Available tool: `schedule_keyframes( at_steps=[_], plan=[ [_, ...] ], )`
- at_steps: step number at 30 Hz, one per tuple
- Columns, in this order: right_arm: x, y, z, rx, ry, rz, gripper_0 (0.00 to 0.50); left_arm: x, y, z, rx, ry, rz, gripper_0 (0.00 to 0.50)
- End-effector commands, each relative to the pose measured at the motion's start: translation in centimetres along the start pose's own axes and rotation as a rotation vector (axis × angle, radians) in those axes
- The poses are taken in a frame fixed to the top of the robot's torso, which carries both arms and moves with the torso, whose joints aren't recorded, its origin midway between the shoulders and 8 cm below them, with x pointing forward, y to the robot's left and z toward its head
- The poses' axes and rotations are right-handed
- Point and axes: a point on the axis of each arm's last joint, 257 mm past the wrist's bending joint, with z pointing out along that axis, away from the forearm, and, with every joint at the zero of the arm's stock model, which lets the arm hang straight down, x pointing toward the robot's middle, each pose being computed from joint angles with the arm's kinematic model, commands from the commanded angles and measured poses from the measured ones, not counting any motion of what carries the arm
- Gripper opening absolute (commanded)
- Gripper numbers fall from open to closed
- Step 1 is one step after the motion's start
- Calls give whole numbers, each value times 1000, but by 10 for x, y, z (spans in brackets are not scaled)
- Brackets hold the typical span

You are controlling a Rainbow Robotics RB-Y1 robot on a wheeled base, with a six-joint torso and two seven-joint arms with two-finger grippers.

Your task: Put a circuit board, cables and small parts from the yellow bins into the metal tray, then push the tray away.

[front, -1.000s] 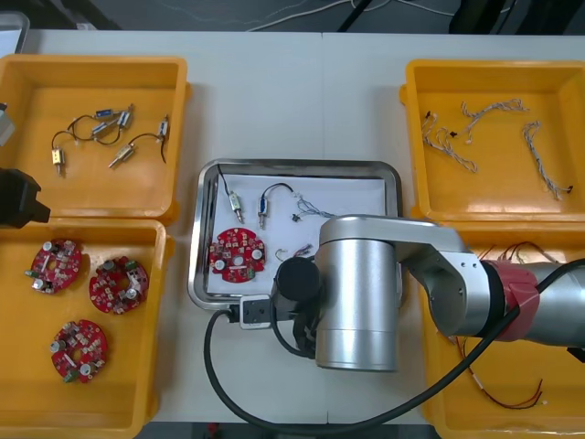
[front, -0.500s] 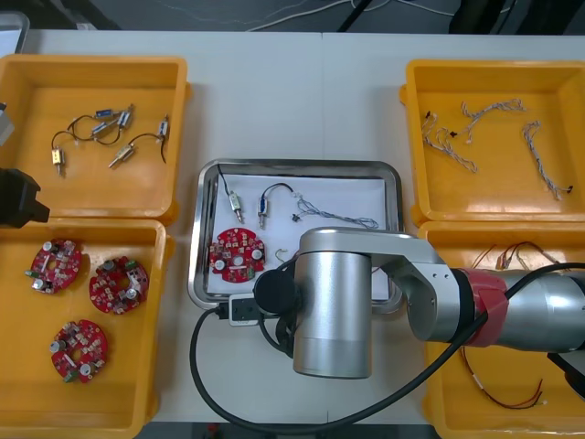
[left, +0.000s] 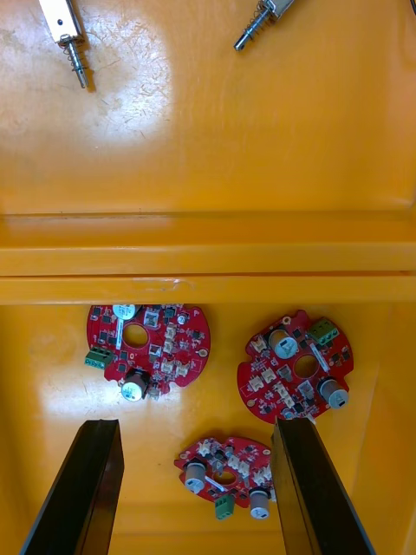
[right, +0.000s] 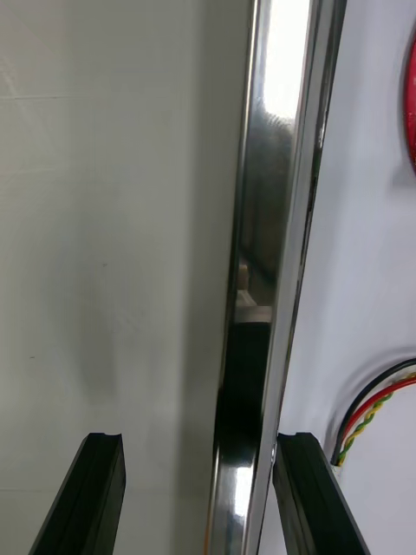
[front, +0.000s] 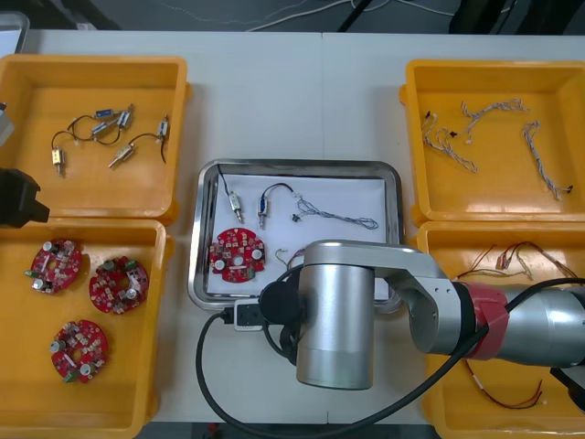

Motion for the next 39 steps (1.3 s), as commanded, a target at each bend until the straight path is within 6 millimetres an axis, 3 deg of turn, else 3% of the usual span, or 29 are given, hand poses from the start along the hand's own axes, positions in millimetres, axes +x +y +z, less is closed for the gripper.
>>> schedule_keyframes(
  at_steps=[1,4,6,7,8,9,10,11,12,22,39],
  plan=[
    [-14,14,0,-17,-31,7,500,-5,22,-16,-61,-29,68,500],
    [-14,15,0,-16,-32,8,500,-5,22,-16,-61,-29,68,500],
    [-14,15,0,-16,-30,8,456,-5,22,-16,-61,-29,68,500],
    [-14,13,0,-10,-31,6,365,-5,22,-16,-61,-29,68,500],
    [-13,12,0,-6,-29,8,236,-5,22,-16,-61,-29,68,500],
    [-13,12,0,-4,-29,6,199,-5,22,-16,-61,-29,68,500],
    [-13,11,0,0,-29,6,94,-5,22,-16,-61,-29,68,500],
    [-13,10,0,2,-29,3,26,-5,22,-16,-61,-29,68,500],
    [-12,10,0,2,-27,4,3,-5,22,-16,-61,-29,68,500],
    [2,-23,-4,72,-4,-10,0,-5,22,-16,-61,-29,68,500],
    [4,-96,-25,223,-46,-25,0,-5,22,-16,-61,-29,68,500]
  ],
)
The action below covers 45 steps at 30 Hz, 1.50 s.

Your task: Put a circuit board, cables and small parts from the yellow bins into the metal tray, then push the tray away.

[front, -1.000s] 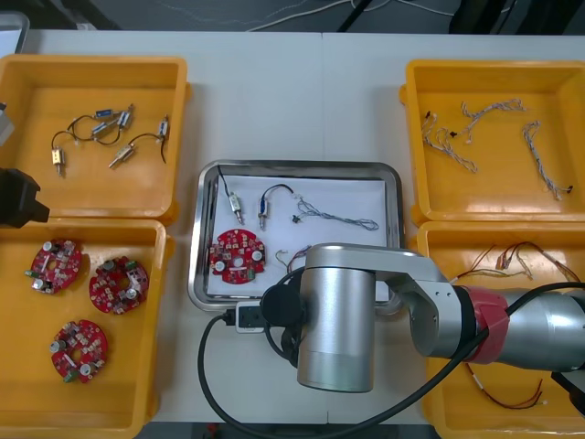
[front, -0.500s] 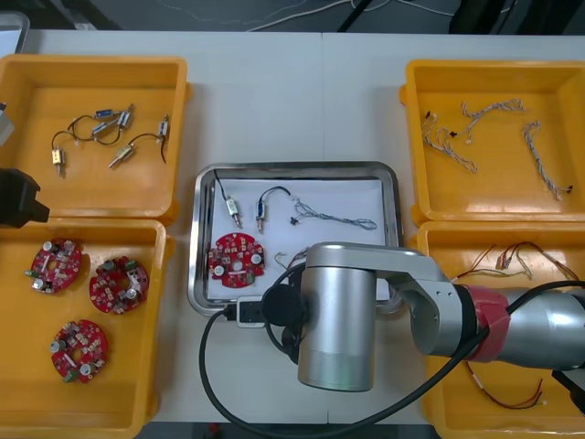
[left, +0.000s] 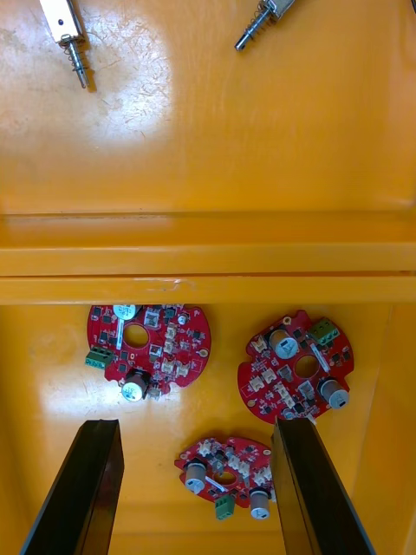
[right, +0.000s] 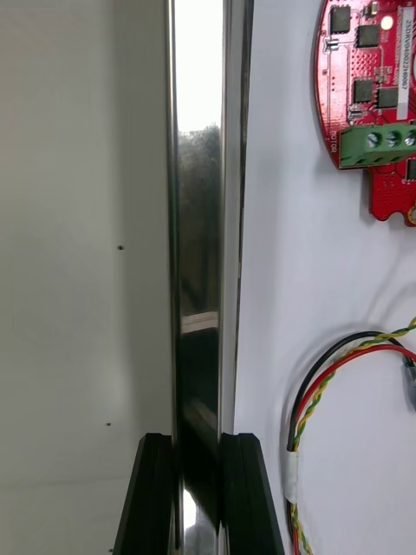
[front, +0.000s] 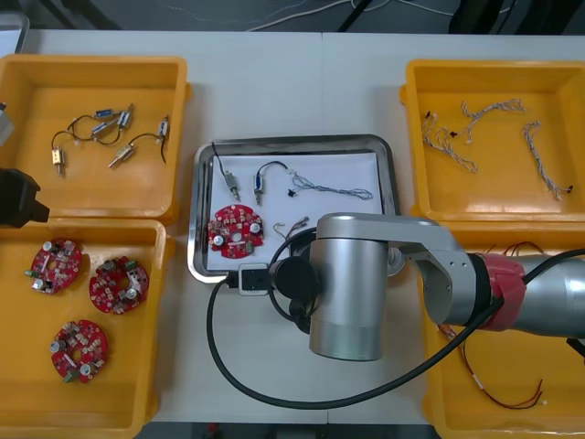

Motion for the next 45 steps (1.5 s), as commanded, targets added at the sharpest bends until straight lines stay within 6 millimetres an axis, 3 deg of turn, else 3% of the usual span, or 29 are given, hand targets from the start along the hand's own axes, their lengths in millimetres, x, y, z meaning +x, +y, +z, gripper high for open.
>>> schedule_keyframes(
  at_steps=[1,8,24,45],
  plan=[
    [2,-34,-9,74,-10,-6,0,-5,22,-16,-61,-29,68,500],
    [7,-61,-11,123,-14,-5,0,-5,22,-16,-61,-29,68,500],
    [6,-127,6,216,-38,22,0,-5,22,-16,-61,-29,68,500],
    [-3,-181,16,253,-85,-40,0,-5,22,-16,-61,-29,68,500]
  ],
)
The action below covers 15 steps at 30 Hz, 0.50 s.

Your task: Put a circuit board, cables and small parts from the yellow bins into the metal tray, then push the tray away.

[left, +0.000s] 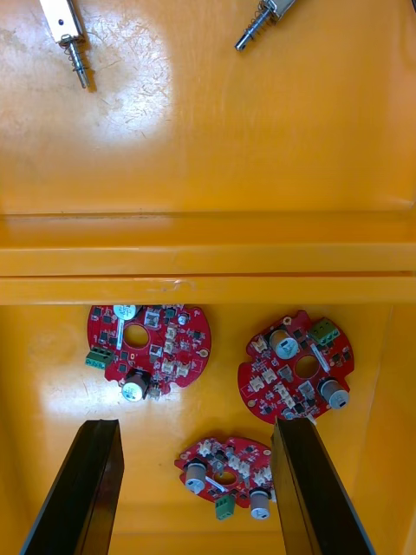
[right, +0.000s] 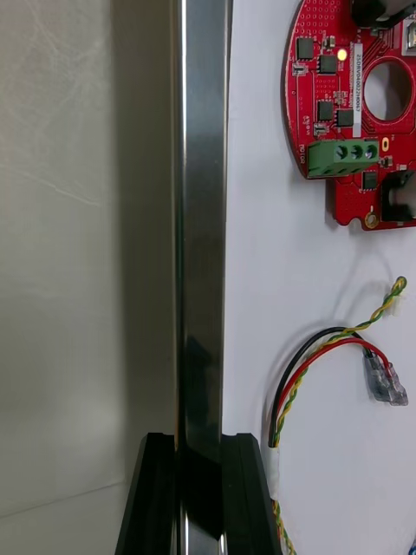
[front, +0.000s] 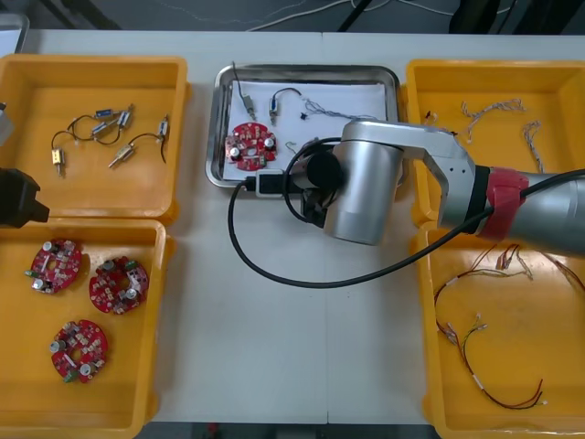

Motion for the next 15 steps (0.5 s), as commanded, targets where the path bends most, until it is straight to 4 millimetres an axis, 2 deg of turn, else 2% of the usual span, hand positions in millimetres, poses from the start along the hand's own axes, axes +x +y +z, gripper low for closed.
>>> schedule_keyframes(
  at_steps=[1,15],
  plan=[
    [-27,-33,-6,47,-61,-43,0,-5,22,-16,-60,-29,68,500],
    [-37,-62,7,80,-84,-30,0,-5,22,-16,-60,-29,68,500]
  ],
)
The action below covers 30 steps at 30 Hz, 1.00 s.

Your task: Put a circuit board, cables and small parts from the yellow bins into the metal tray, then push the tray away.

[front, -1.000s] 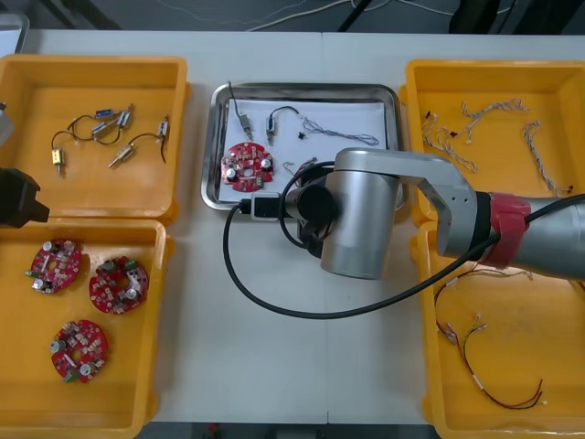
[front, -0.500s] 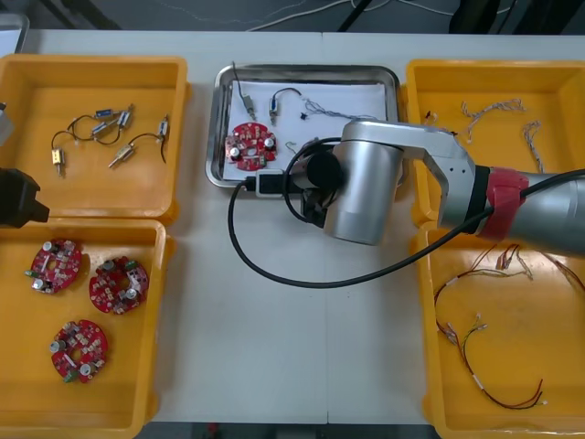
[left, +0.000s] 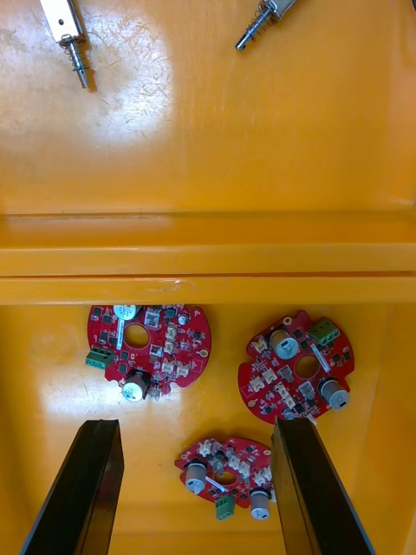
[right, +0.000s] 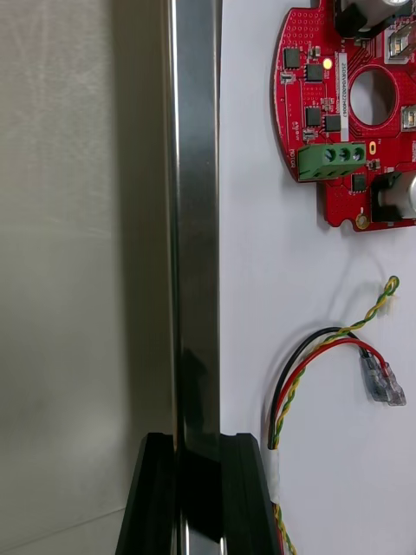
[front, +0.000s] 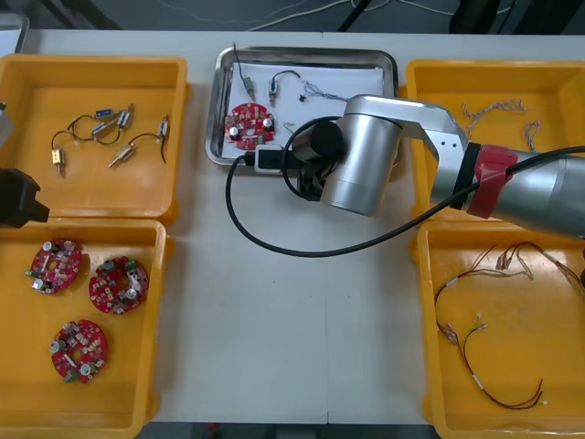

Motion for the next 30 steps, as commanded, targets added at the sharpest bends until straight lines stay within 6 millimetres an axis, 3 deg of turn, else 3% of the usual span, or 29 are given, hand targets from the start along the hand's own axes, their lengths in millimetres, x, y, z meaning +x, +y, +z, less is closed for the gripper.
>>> schedule_keyframes(
  at_steps=[1,10,14,15,16,17,18,19,21,30],
  plan=[
    [-34,-28,-7,49,-58,-74,0,-5,22,-16,-60,-29,68,500],
    [-38,-29,-6,52,-70,-82,0,-5,22,-16,-60,-29,68,500],
    [-41,-29,-7,52,-74,-90,134,-5,22,-16,-60,-29,68,500],
    [-41,-29,-7,52,-76,-94,279,-5,22,-16,-60,-29,68,500],
    [-41,-29,-7,52,-76,-94,279,-5,22,-16,-60,-29,68,500],
    [-42,-27,-7,51,-78,-99,386,-5,22,-16,-60,-29,68,500],
    [-42,-27,-7,51,-78,-99,386,-5,22,-16,-60,-29,68,500],
    [-42,-25,-8,43,-81,-97,472,-5,22,-16,-60,-29,68,500],
    [-41,-23,-9,22,-85,-69,500,-5,22,-16,-60,-29,68,500],
    [-40,-26,-25,14,-74,-79,500,-5,22,-16,-60,-29,68,500]
  ],
)
